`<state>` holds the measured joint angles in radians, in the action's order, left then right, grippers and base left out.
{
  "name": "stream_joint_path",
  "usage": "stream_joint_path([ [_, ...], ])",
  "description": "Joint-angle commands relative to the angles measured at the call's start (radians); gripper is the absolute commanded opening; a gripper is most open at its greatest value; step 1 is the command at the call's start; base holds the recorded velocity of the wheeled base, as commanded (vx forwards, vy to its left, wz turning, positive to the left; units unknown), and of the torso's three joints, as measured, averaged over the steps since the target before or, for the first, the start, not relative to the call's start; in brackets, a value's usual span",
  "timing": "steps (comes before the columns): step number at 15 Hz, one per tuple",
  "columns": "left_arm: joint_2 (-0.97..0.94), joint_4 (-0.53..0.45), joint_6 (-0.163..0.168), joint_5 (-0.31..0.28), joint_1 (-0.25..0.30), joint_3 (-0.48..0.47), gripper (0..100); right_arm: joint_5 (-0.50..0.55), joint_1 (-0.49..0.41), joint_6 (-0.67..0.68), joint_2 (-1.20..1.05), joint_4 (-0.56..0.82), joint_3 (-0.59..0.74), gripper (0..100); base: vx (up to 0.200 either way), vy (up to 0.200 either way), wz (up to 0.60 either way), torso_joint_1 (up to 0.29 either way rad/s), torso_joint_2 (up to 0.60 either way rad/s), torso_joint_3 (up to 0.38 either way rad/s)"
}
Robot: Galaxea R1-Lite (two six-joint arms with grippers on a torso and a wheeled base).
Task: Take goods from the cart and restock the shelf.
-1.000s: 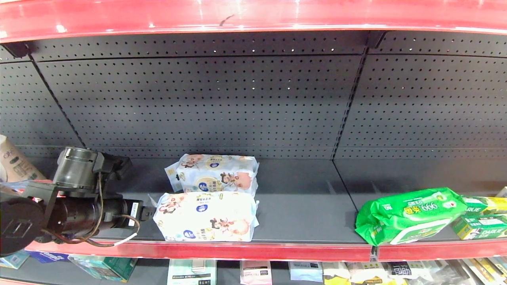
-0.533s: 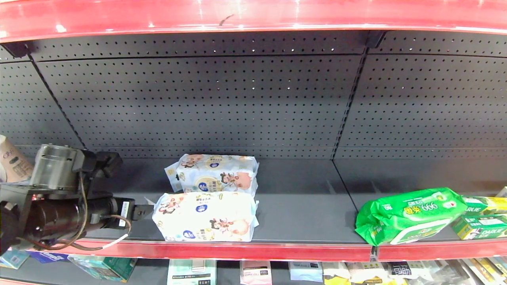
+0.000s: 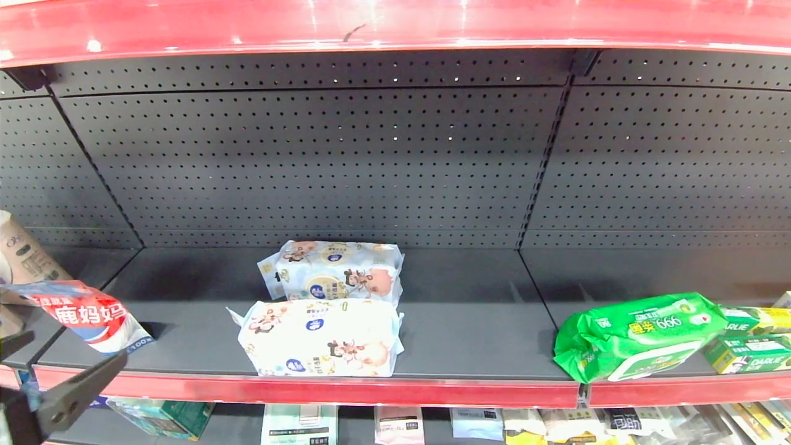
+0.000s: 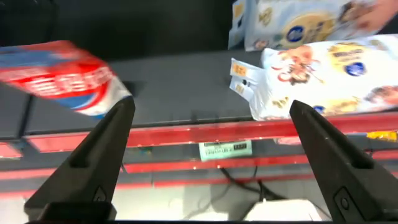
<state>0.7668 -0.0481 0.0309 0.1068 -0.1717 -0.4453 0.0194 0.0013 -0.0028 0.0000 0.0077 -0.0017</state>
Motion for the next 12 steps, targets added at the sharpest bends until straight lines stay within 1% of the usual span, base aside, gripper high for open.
stream_joint_path([
  [1,-0.389,-0.157,0.040,-0.022,-0.005,0.034,100,0.001,0.000,0.000,0.002,0.000,0.000,100,0.000,0.000,0.00,0.000,0.00,0.000],
  [3,-0.600,-0.193,0.041,-0.018,-0.005,0.165,100,0.001,0.000,0.000,0.002,0.000,0.000,100,0.000,0.000,0.00,0.000,0.00,0.000],
  [4,-0.652,-0.203,0.041,-0.016,-0.003,0.203,100,-0.001,0.000,0.000,0.002,0.000,0.000,100,0.000,0.000,0.00,0.000,0.00,0.000],
  [5,-0.670,-0.156,0.026,0.047,-0.002,0.306,100,-0.001,0.000,0.000,0.002,0.002,0.000,100,0.000,0.000,0.00,0.000,0.00,0.000],
  [6,-0.670,-0.079,0.011,0.102,-0.002,0.355,100,-0.001,0.000,0.000,0.002,0.000,0.000,100,0.000,0.000,0.00,0.000,0.00,0.000],
  [7,-0.670,-0.042,0.000,0.113,-0.002,0.381,100,-0.001,0.000,0.000,0.002,0.000,0.000,100,0.000,0.000,0.00,0.000,0.00,0.000],
  [8,-0.669,-0.024,-0.012,0.113,-0.002,0.384,100,0.001,0.002,0.000,0.002,0.000,0.000,100,0.000,0.000,0.00,0.000,0.00,0.000],
  [9,-0.669,-0.022,-0.017,0.109,-0.002,0.389,100,-0.001,0.000,0.000,0.002,0.000,0.000,100,0.000,0.000,0.00,0.000,0.00,0.000],
  [10,-0.670,-0.001,-0.022,0.082,-0.002,0.402,100,-0.001,0.000,0.000,0.002,0.000,0.000,100,0.000,0.000,0.00,0.000,0.00,0.000],
  [11,-0.670,0.065,-0.045,0.011,-0.002,0.433,100,-0.001,0.000,-0.002,0.002,0.000,0.000,100,0.000,0.000,0.00,0.000,0.00,0.000],
  [12,-0.670,0.102,-0.057,-0.027,-0.002,0.445,100,0.001,0.002,-0.003,0.002,0.000,0.000,100,0.000,0.000,0.00,0.000,0.00,0.000],
])
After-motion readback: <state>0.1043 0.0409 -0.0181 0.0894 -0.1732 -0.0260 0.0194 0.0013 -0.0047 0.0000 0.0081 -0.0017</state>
